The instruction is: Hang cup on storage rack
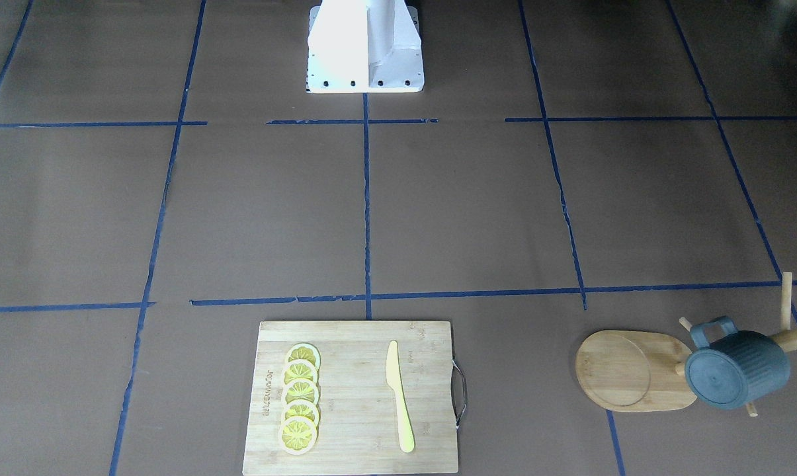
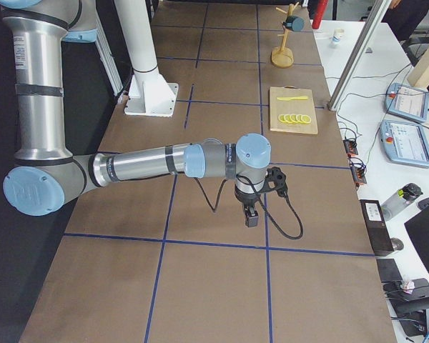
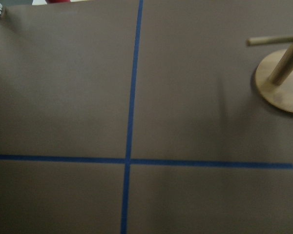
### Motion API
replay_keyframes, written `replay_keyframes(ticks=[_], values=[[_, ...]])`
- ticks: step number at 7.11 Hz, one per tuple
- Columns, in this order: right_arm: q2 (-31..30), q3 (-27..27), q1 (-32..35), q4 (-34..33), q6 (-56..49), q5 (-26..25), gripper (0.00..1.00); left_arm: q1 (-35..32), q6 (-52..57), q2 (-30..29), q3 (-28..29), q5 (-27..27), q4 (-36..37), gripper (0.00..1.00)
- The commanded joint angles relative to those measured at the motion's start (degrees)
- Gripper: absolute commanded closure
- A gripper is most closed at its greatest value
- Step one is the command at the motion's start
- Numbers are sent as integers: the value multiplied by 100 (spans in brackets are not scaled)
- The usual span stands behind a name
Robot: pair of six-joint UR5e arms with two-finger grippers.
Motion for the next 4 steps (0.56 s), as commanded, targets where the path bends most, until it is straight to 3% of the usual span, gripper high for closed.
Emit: replay_keyframes(ticks=[1, 3, 4], values=[[-92, -137, 220, 0, 2, 21, 0, -51, 230, -326, -49, -78, 871, 0], [-346, -198, 475, 0, -16, 38, 0, -112, 274, -336, -50, -52, 865, 0], [-426, -538, 650, 17, -77, 108, 0, -130, 274, -362, -50, -60, 856, 0]])
